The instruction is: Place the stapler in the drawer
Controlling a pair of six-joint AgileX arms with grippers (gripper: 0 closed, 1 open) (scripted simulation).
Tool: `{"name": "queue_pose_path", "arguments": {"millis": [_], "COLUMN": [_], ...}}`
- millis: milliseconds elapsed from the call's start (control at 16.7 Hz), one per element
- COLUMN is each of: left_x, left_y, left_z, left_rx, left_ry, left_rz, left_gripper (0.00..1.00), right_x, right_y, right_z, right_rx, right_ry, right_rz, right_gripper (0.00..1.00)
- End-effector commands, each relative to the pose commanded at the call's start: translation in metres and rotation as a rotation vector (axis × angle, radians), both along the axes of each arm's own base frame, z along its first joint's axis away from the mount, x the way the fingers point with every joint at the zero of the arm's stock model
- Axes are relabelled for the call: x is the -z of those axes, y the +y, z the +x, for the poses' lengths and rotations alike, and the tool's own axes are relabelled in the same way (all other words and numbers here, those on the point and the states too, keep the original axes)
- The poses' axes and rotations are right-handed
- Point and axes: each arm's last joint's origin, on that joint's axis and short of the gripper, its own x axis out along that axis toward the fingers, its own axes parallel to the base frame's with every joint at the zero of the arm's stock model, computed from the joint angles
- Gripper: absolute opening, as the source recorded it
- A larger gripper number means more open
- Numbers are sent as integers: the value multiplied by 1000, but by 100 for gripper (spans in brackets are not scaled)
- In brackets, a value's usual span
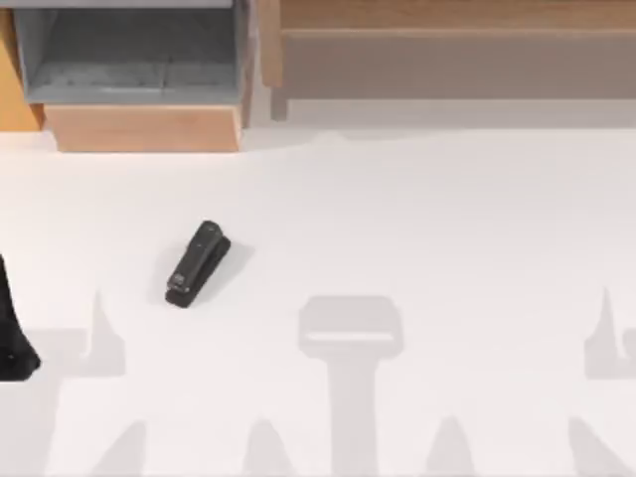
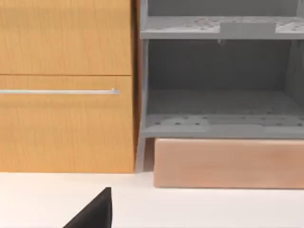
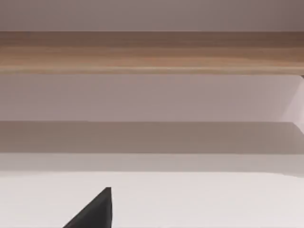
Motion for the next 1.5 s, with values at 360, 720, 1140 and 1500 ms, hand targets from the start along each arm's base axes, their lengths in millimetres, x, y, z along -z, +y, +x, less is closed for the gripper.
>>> {"name": "queue_pose_path", "arguments": {"millis": [360, 720, 1140, 1500], "left_x": [-12, -60, -89, -38], "left_y": [1, 10, 48, 108], "left_z": [4, 37, 143, 244], "left_rx": [13, 30, 46, 50], "left_ry": [-1, -10, -9, -10], "left_rz": [68, 347, 808, 1201], "left_gripper": [100, 100, 100, 100], "right_x": [0, 0, 0, 0], "right_y": [0, 0, 0, 0], "right_z": [0, 0, 0, 0], "right_rx": [0, 0, 0, 0], "right_ry": [0, 0, 0, 0], "right_rz": [0, 0, 0, 0], "right_gripper": [100, 100, 100, 100]}}
